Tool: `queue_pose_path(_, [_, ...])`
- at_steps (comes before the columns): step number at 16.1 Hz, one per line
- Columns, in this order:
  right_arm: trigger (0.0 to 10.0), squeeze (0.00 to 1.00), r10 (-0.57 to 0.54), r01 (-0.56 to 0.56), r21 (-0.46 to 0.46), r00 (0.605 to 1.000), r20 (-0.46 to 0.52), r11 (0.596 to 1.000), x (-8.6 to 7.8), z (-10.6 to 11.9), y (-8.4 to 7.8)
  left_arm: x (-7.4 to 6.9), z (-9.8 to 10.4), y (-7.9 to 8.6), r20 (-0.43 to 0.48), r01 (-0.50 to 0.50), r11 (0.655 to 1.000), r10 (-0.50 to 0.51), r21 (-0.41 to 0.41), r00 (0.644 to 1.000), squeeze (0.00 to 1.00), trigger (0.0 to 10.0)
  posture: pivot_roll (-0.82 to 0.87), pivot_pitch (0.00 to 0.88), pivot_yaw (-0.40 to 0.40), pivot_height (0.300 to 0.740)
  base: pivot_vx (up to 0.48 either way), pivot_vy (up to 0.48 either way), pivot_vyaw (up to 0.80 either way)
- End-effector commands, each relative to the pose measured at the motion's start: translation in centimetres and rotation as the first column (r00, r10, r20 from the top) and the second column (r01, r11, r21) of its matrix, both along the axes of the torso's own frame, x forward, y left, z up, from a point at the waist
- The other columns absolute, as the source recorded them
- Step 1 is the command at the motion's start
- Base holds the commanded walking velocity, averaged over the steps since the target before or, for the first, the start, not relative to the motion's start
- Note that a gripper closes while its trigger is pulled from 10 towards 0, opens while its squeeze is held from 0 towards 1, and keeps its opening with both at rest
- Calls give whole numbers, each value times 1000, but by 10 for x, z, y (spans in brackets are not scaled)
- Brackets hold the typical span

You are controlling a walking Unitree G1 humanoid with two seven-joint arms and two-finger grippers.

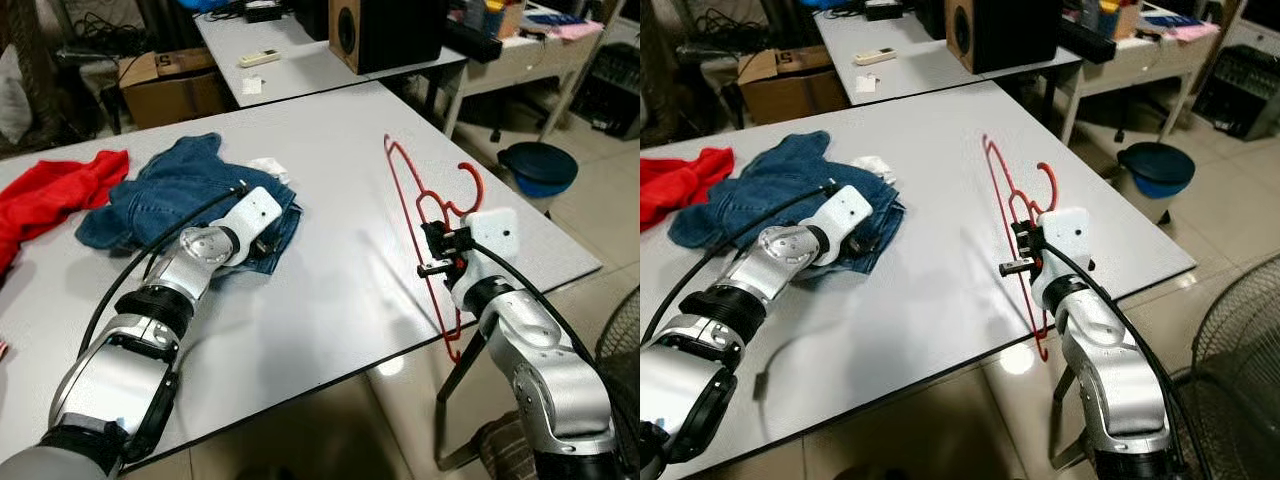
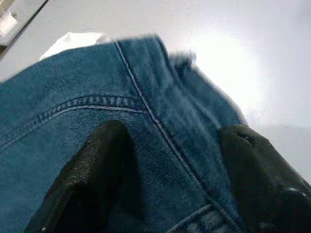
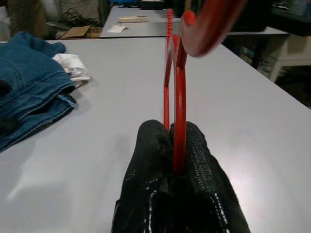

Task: Hang hanger

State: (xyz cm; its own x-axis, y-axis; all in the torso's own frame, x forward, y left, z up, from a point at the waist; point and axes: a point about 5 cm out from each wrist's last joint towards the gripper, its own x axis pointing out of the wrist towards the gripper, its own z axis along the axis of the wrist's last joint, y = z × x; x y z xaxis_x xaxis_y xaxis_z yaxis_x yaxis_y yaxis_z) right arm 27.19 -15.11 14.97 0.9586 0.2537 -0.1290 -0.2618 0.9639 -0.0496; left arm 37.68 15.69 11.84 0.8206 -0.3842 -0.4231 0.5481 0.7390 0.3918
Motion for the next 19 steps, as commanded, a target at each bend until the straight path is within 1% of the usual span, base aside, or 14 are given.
queue_pose_path(1, [10000,0,32,-32,0,999,17,999,4,4,6,-1,3,-9,-18,14,991,-16,-132,1000,0,10000,-6,0,34,740,0,0,0])
queue_pose_path(2, [10000,0,35,-35,0,999,18,999,5,4,7,-2,0,-9,-23,25,993,-28,-113,999,0,7922,-5,0,33,740,0,0,0])
queue_pose_path(3, [10000,0,37,-38,1,999,19,999,5,4,8,-4,-5,-7,-30,29,998,-31,-53,999,0,0,-10,0,37,740,0,0,0])
queue_pose_path(5, [10000,0,35,-35,1,999,17,999,4,2,7,-12,-20,9,-108,50,998,-45,41,993,0,0,-17,0,51,740,0,0,0])
queue_pose_path(7, [10000,0,29,-29,2,999,18,1000,3,2,6,-13,-23,14,-118,51,996,-41,79,992,0,0,-26,0,61,740,0,0,0])
queue_pose_path(9, [10000,0,21,-21,2,1000,19,1000,2,2,5,-12,-22,18,-102,33,992,-20,124,995,0,0,-38,0,74,740,0,0,0])
queue_pose_path(11, [10000,0,12,-12,2,1000,20,1000,1,2,4,-12,-22,18,-103,35,991,-21,132,994,0,0,-48,0,85,740,0,0,0])
queue_pose_path(12, [10000,0,5,-5,2,1000,20,1000,-1,2,3,-12,-22,16,-98,42,992,-30,119,995,0,0,-56,0,93,740,0,0,0])
queue_pose_path(13, [10000,0,-1,1,2,1000,19,1000,-2,1,2,-12,-20,12,-88,61,994,-53,89,995,0,0,-60,0,96,740,0,0,0])
queue_pose_path(15, [10000,0,-9,9,-1,1000,21,1000,-2,1,1,-10,-15,-2,-33,119,992,-118,31,992,0,0,-69,0,102,740,0,0,0])
queue_pose_path(17, [10000,0,-13,13,-4,1000,24,1000,-2,2,0,-11,-14,-9,-6,150,988,-150,25,989,0,0,-74,0,105,740,0,0,0])
queue_pose_path(18, [10000,0,-14,14,-6,1000,27,1000,-2,3,-1,-11,-12,-16,26,186,983,-186,6,982,0,0,-79,0,107,740,0,0,0])
queue_pose_path(19, [10000,0,-15,15,-8,1000,28,1000,-2,3,-1,-15,-12,-24,45,258,966,-258,-4,965,0,0,-84,0,112,740,0,0,0])
